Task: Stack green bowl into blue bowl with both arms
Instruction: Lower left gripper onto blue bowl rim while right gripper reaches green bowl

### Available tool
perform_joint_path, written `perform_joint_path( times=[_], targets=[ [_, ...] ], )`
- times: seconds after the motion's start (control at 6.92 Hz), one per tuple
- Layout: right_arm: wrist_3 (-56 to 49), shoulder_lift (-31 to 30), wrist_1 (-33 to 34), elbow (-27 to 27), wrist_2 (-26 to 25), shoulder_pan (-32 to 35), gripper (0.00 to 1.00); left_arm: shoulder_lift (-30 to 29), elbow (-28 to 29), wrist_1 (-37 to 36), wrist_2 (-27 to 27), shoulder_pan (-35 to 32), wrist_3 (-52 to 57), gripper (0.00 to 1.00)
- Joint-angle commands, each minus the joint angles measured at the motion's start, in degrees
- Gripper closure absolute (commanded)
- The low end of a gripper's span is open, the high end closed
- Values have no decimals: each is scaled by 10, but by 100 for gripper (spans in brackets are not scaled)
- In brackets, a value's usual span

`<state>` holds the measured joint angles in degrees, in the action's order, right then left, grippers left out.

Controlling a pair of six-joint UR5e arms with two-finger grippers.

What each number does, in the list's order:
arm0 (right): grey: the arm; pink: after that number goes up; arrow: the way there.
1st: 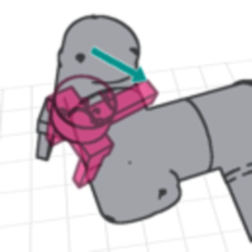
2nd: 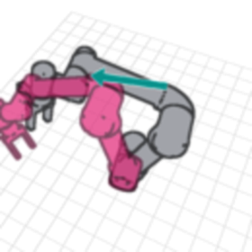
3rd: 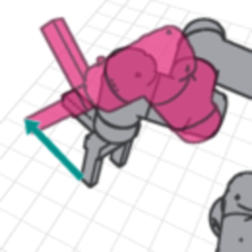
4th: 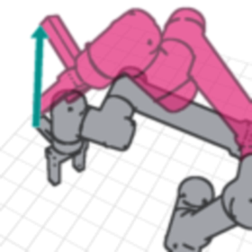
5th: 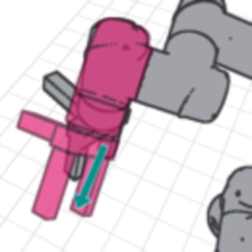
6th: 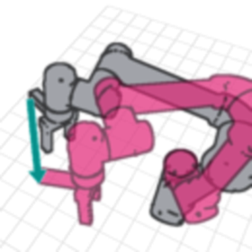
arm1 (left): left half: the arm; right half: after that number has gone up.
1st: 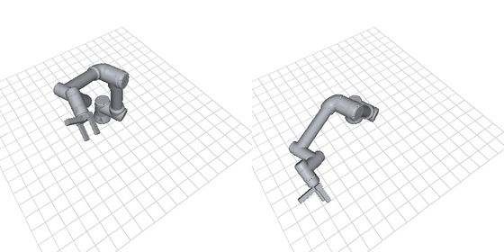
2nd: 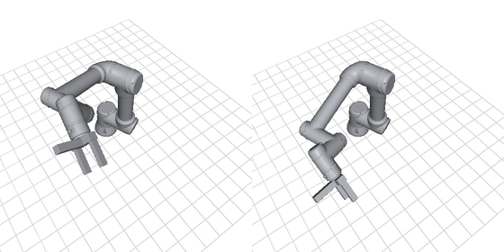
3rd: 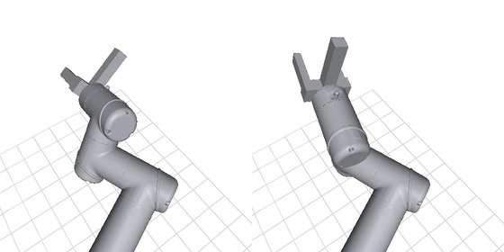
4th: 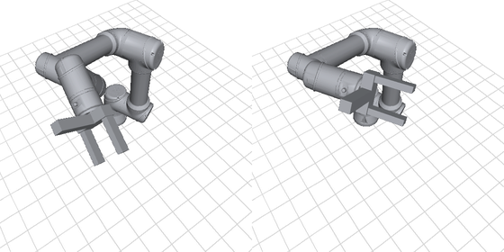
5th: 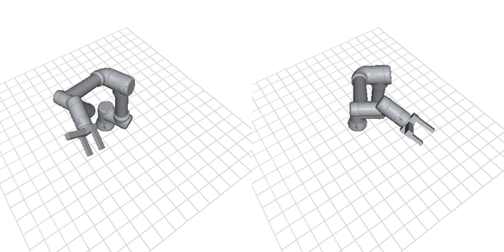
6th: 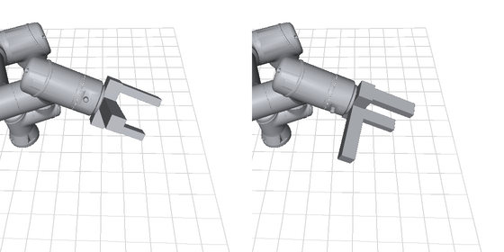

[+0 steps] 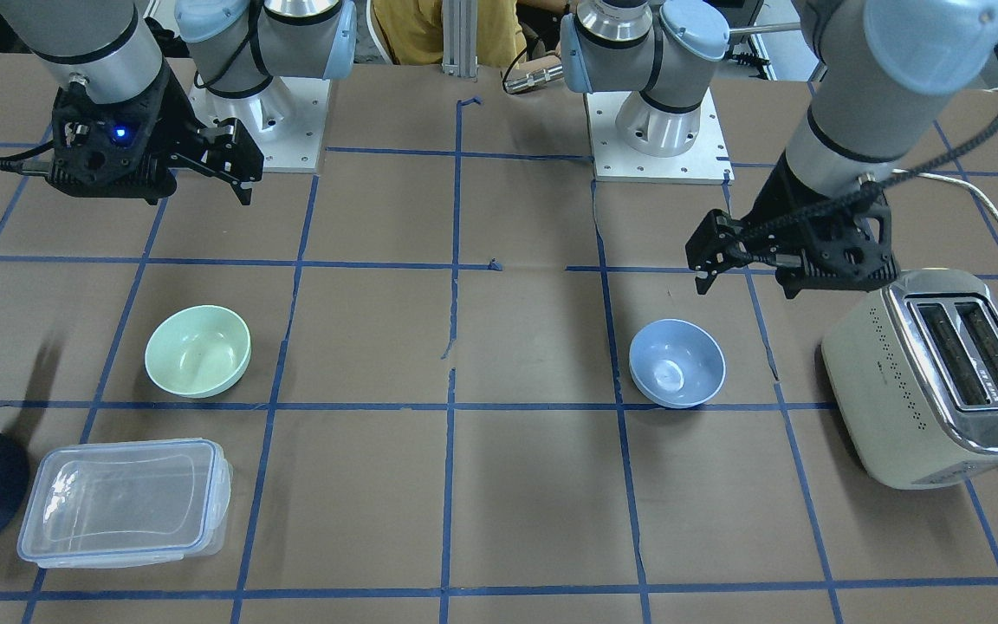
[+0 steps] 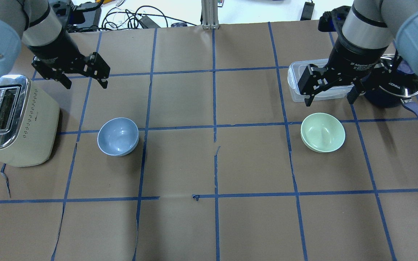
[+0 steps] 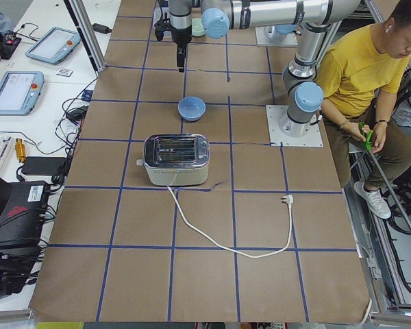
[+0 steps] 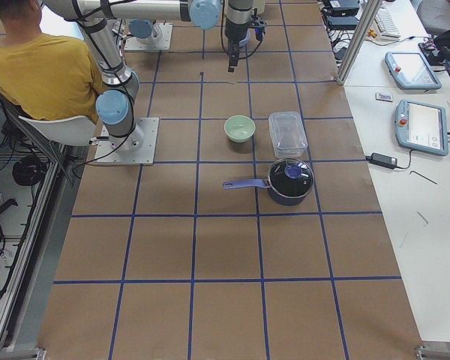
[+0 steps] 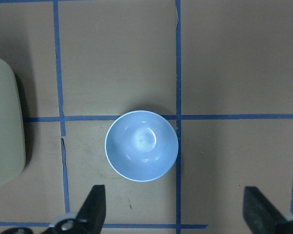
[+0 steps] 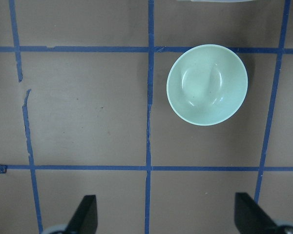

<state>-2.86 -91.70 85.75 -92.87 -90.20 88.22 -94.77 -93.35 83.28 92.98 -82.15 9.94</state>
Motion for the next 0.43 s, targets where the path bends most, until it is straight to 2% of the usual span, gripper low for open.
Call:
perform_joint_path(
  times=[0.0,0.14,0.29],
  targets=[
    [2,29,33,-2,-1,-3,0,-4,-122,-119,-2,56,66,0],
    [-2,78,75,-2,-1,-5,0,-8,-181,-212,-3,59,82,0],
    [-3,123,127,-3,-1,-5,0,-22,-221,-254,-4,59,82,0]
  ],
)
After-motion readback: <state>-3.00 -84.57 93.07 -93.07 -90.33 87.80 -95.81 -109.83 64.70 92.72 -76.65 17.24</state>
